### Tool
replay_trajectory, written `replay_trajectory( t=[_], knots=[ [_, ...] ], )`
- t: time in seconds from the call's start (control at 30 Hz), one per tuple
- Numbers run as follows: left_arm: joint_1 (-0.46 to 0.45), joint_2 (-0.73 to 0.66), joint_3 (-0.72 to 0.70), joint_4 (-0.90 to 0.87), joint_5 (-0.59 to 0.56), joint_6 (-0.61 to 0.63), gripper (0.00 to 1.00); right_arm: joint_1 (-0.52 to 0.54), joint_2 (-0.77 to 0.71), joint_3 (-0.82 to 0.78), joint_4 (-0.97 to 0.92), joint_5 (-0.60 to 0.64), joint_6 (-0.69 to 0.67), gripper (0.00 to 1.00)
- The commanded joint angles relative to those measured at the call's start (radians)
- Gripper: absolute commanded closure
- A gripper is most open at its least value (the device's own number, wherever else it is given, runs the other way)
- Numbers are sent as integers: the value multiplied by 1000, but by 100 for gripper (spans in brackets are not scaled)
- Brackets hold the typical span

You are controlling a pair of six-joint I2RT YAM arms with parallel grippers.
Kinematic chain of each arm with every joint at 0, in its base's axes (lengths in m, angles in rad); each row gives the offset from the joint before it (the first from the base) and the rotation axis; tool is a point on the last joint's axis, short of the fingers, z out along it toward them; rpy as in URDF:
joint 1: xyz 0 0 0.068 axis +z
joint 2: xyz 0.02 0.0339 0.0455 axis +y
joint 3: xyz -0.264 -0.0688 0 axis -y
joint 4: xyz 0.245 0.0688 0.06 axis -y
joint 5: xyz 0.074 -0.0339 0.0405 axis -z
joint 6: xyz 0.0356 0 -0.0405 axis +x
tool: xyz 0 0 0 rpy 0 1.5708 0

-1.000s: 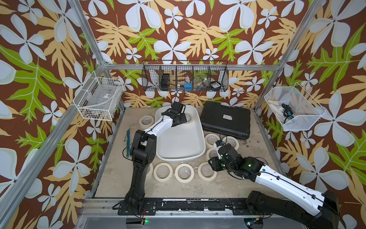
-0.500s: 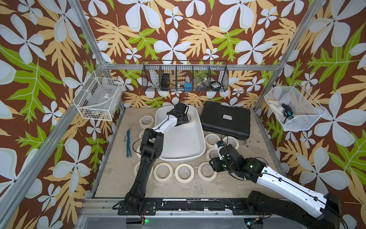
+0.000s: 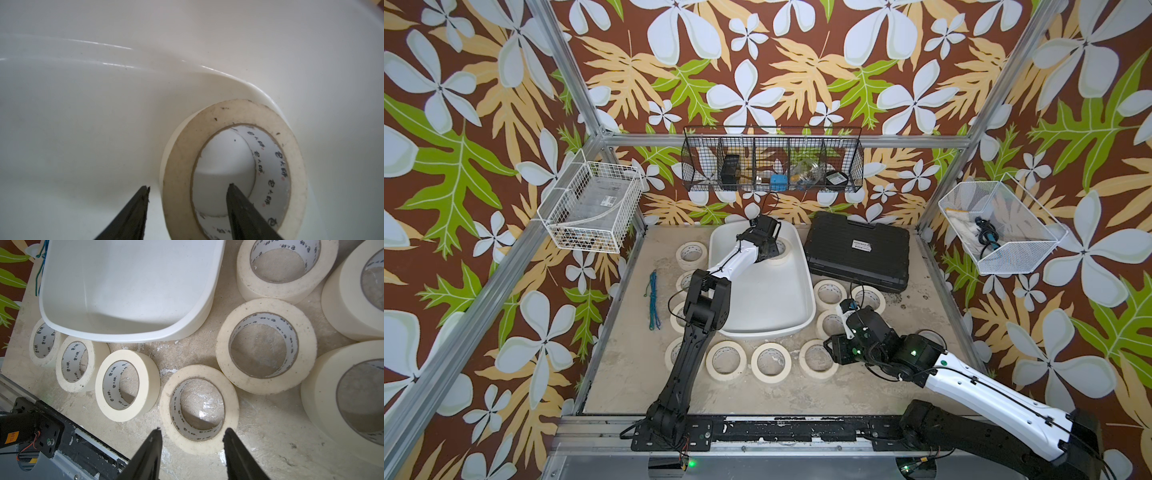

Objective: Take out the art tape in the storage box
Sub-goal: Pick up the art tape from the storage box.

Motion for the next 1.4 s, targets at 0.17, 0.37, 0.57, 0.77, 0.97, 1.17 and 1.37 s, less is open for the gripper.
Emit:
replay_trajectory(
  t=[0.17,0.37,0.57,0.77,0.97,1.17,1.37],
  knots=[
    [23,41,27,-34,-19,10,48,0,-7,9,-16,1,2,48],
    [26,12,-10,-20,-1,48,72,-1,-3,20,-16,6,1,48],
    [27,-74,-64,-52,-3,104,86,0,12,58,-35,38,-17,48],
    [26,-311,-298,-50,-21,164,88,-2,44,116,-34,74,-41,48],
    [-8,-561,-538,-84,-39,226,89,-15,110,208,-22,89,-75,48],
    [-124,-800,-776,-102,-73,224,89,-39,178,298,22,47,-94,48],
    [-264,-936,-934,-101,-75,201,89,-41,268,371,48,23,-117,48]
  ],
)
